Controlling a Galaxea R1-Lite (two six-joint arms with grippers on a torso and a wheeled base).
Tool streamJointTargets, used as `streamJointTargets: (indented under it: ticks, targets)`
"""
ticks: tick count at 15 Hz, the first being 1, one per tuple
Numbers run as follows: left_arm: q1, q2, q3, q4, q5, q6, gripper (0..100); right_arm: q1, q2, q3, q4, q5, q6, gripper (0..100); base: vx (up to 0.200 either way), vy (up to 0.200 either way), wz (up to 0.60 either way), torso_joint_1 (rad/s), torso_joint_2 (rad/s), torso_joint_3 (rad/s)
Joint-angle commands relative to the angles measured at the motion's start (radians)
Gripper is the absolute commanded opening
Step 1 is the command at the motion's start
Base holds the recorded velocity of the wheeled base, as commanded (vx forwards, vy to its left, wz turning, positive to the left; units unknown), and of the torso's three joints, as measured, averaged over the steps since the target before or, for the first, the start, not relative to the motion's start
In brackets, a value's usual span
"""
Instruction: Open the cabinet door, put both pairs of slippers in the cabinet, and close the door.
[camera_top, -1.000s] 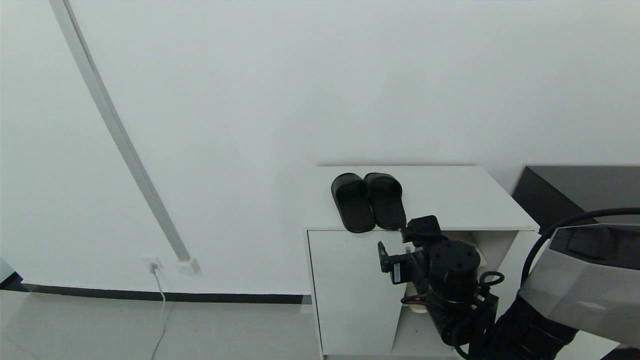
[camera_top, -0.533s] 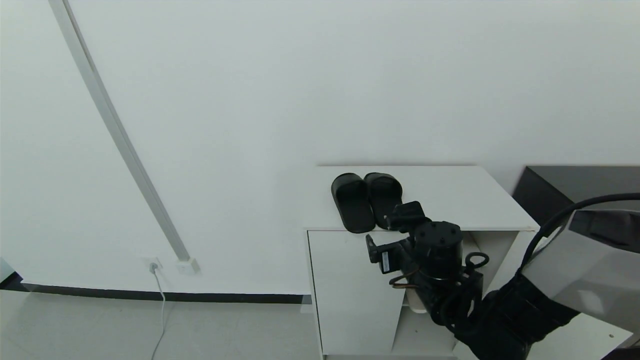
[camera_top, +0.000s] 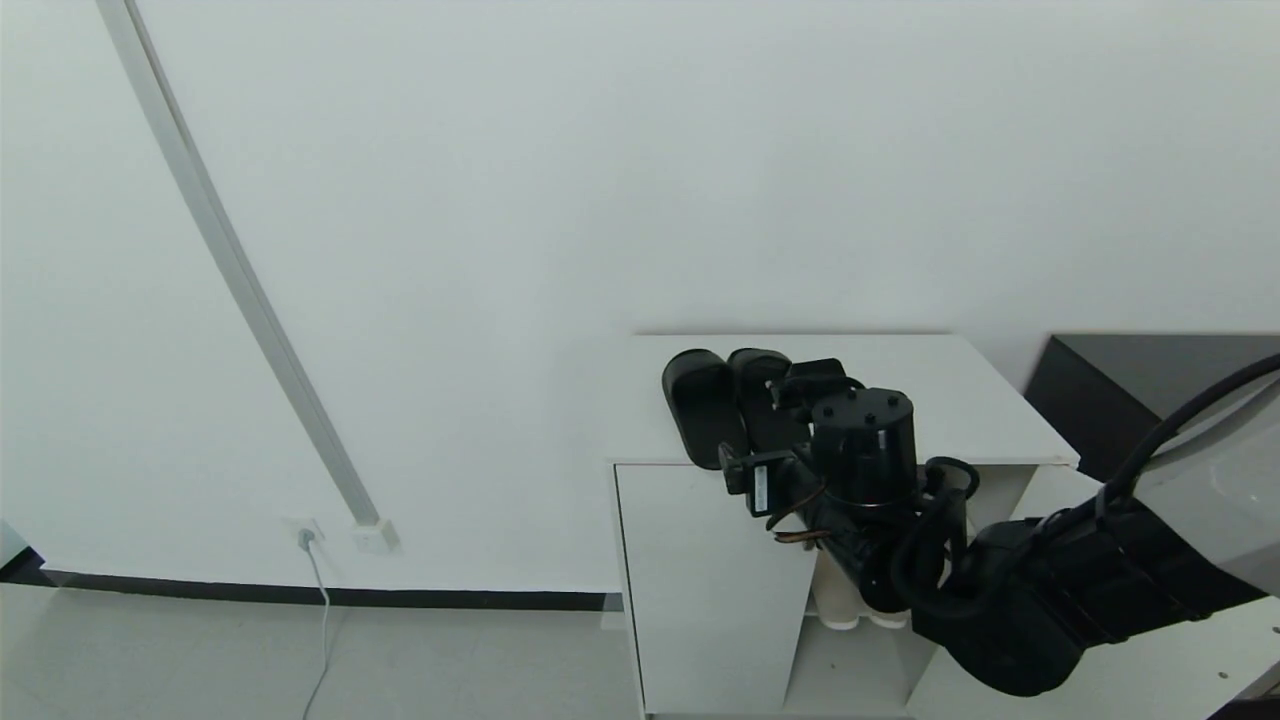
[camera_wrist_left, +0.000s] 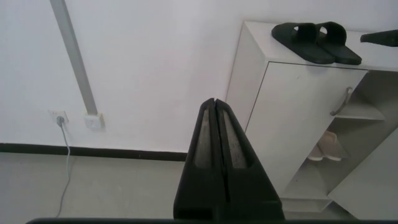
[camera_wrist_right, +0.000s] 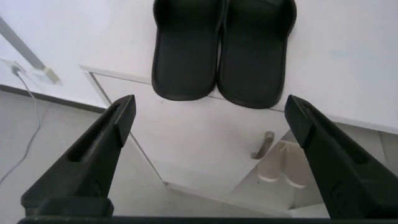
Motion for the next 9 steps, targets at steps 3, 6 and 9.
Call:
streamJointTargets:
  ticks: [3, 6, 9]
  targets:
    - [0.0, 0.0, 0.0, 0.0, 0.0, -0.001, 0, 0.006, -0.007, 0.007, -0.002, -0.001, 0.0, 100, 0.2, 0.0, 0.0, -0.004, 0.0, 0.004]
    - [0.0, 0.0, 0.0, 0.0, 0.0, -0.001, 0, 0.006, 0.009, 0.014, -0.005, -0.001, 0.0, 100, 0.2, 0.0, 0.0, 0.009, 0.0, 0.002]
    - [0.0, 0.0, 0.0, 0.0, 0.0, -0.001, 0, 0.008, 0.032, 0.014, -0.016, -0.004, 0.006, 100, 0.2, 0.0, 0.0, 0.001, 0.0, 0.002]
